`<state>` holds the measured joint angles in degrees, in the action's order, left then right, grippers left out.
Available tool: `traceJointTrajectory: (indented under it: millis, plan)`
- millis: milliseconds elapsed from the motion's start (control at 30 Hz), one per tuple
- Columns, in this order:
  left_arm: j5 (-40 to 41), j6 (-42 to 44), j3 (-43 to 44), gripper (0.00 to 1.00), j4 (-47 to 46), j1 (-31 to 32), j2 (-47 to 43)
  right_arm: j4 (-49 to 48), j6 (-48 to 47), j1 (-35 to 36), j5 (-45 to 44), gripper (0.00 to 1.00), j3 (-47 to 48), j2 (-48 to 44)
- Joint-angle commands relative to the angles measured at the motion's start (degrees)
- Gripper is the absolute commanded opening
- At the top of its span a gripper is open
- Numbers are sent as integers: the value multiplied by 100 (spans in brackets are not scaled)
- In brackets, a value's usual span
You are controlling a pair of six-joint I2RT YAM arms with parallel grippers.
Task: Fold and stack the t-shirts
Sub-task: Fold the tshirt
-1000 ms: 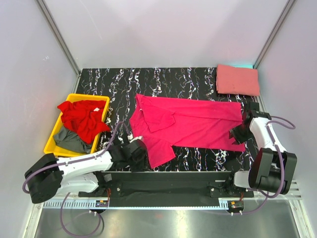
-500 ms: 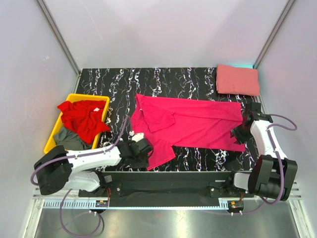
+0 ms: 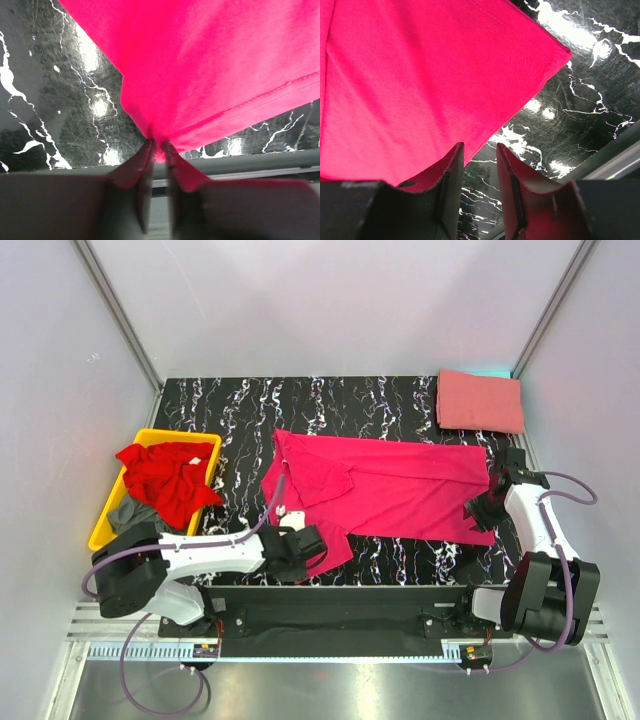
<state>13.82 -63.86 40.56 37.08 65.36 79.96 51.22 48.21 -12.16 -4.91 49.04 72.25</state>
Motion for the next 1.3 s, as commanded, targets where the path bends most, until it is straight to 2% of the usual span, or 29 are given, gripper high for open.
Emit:
traceJointTrajectory:
  millis: [0,67,233,367,467,833,1267]
  plan:
    - [191,-39,163,11,229,73,134,-42,-13,-32,68,40,1,-80]
    - [182,31,321,0,308,73,90,-7,40,-40,183,41,18,52]
    - [95,320,751,0,379,64,-235,72,101,-102,122,45,-60,219]
    - [-187,514,875,0,247,38,-455,81,224,-382,8,52,-298,220]
    - [-257,734,1033,0,300,12,-613,-7,260,-550,51,52,-430,298]
    - [-723,1490,1244,0,72,-304,-938,-33,418,-1139,-344,51,-562,334]
    - [-1233,1859,1025,0,-271,-814,-1114,-719,892,-1218,-371,45,-896,545]
